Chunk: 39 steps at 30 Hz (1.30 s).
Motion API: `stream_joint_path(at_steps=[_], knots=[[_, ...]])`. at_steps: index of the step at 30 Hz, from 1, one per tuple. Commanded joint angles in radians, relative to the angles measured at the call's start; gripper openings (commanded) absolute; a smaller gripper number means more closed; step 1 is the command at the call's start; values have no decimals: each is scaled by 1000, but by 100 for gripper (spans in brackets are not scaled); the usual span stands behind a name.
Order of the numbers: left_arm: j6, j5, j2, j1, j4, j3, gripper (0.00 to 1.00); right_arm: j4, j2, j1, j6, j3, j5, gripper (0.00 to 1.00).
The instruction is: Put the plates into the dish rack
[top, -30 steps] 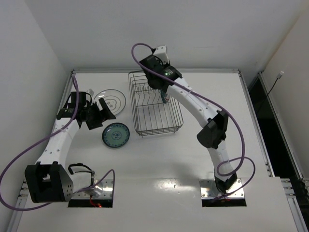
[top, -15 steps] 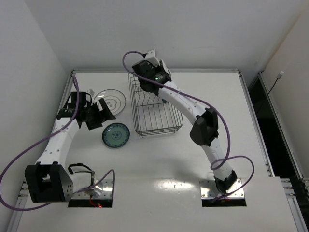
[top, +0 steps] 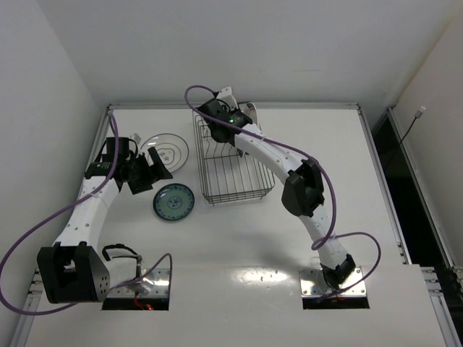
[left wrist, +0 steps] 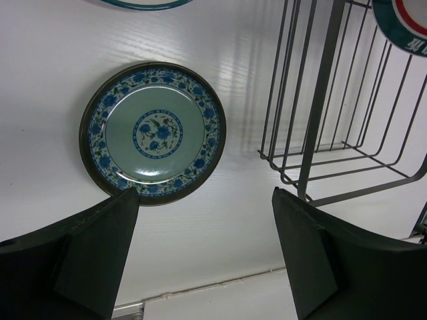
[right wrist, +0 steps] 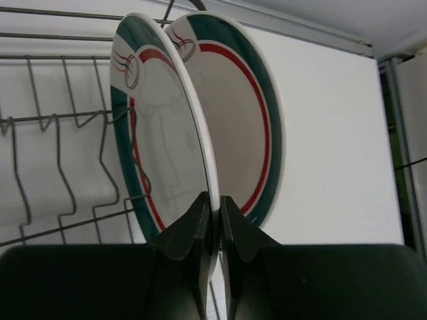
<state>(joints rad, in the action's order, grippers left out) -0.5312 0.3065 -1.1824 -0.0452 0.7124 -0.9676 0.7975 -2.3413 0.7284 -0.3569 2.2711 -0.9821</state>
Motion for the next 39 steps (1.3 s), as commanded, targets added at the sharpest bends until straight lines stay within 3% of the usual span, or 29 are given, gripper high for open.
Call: stream_joint_path(at_steps=[1,3,10,14,18,23,26,30,35,39], knots=[[8,-4,26,5,-8,-20,78,23,-6,-11,-90,-13,88,11],[8,-4,15,5,-8,-20,78,23,4,-11,-99,-22,132,16],[-35,-55,15,5,-18,12,78,57,109,-11,-79,-22,160,62],[-46,-135,4,-4,-16,21,78,75,206,-1,-54,-13,160,78],[-125,-126,-54,-94,-69,30,82,86,360,17,-33,-4,222,81],[-243,-77,-144,-160,-206,79,84,1,601,39,-56,-203,379,81],[-349,20,-195,-197,-461,173,84,-9,713,39,-86,-310,514,81],[-405,108,-264,-209,-635,219,84,2,830,28,-86,-407,539,81],[-414,98,-405,-257,-717,205,71,-41,961,17,-76,-472,539,81],[-414,98,-503,-288,-760,176,68,11,984,8,-67,-461,539,81]])
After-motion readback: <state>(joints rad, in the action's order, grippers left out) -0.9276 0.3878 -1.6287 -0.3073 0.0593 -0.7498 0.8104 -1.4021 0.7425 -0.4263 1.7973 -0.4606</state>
